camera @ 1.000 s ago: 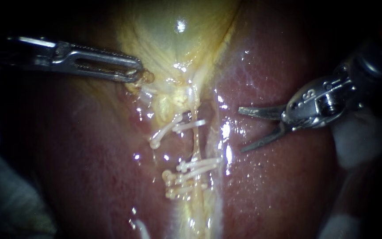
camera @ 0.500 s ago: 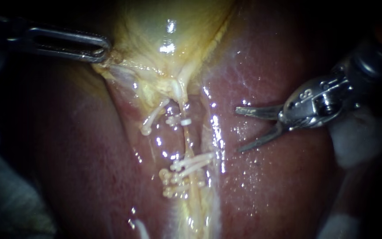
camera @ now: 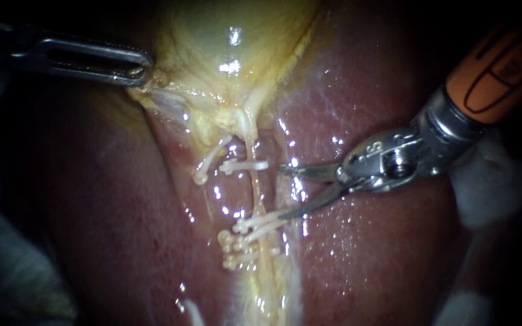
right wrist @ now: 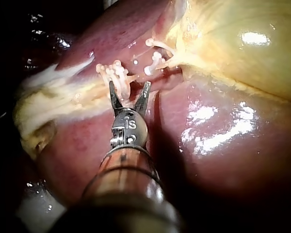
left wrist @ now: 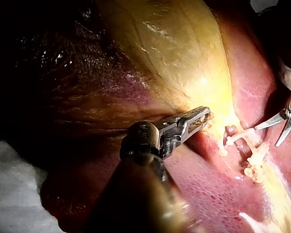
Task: Go to the cutting position right tube
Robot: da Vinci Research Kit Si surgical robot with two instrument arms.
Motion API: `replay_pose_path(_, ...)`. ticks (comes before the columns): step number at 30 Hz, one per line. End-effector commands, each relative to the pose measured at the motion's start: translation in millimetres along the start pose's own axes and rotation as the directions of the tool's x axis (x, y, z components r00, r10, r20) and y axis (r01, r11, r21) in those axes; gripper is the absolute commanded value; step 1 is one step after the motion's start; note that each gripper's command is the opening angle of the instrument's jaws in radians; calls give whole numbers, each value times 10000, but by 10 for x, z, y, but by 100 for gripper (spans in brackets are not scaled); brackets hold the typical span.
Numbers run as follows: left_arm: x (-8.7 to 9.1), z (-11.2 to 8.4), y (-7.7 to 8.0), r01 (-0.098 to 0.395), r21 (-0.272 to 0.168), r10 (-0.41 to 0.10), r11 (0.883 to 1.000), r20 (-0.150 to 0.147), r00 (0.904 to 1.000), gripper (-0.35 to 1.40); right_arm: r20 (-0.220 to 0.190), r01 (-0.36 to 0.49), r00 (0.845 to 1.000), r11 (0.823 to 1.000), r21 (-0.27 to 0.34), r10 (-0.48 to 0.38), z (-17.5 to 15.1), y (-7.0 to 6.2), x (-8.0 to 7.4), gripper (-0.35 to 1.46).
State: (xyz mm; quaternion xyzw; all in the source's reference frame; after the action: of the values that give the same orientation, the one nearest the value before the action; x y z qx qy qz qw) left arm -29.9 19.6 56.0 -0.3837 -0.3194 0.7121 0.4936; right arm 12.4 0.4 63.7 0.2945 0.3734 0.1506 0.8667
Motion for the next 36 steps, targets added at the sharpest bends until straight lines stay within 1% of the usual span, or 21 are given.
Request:
replay_pose_path(1, 0, 0, 0, 0, 4, 0, 10000, -1, 10000, -35, -42, -94, 9999, 9999, 114, 95, 3, 2, -2, 144)
replay_pose_path(4, 0, 0, 1, 1, 4, -1, 10000, -1, 10000, -35, -232, -362, 9990, 9986, 379, 371, 14, 9, -7, 144)
replay_pose_path(5, 0, 0, 1, 1, 4, -1, 10000, -1, 10000, -35, -231, -436, 9987, 9980, 455, 447, 19, 12, -9, 144)
replay_pose_path(7, 0, -1, 1, 1, 3, -1, 10000, -1, 10000, -35, -210, -517, 9984, 9970, 572, 530, 27, 14, -10, 144)
replay_pose_path(11, 0, -1, 1, 1, 3, -1, 10000, 0, 10000, -35, -339, -634, 9972, 9938, 911, 668, 42, 16, -11, 144)
replay_pose_path(17, 0, -1, 1, 0, 1, 0, 10000, 1, 10000, -35, -757, -701, 9936, 9834, 1674, 837, 56, 15, -4, 144)
replay_pose_path(20, 0, -1, 1, 0, 1, 0, 10000, 1, 10000, -35, -1050, -499, 9918, 9774, 2055, 727, 61, 13, 1, 139)
replay_pose_path(24, 0, 0, 1, 1, 3, -1, 10000, 0, 10000, -35, -1307, -190, 9900, 9687, 2476, 528, 69, 10, 8, 130)
replay_pose_path(30, 1, 1, 1, 4, 7, -4, 10000, -4, 10000, -35, -1472, 47, 9884, 9617, 2739, 371, 88, 9, 15, 130)
replay_pose_path(36, 1, 1, 1, 7, 12, -7, 10000, -8, 10000, -35, -1573, 52, 9867, 9576, 2880, 420, 112, 8, 12, 130)
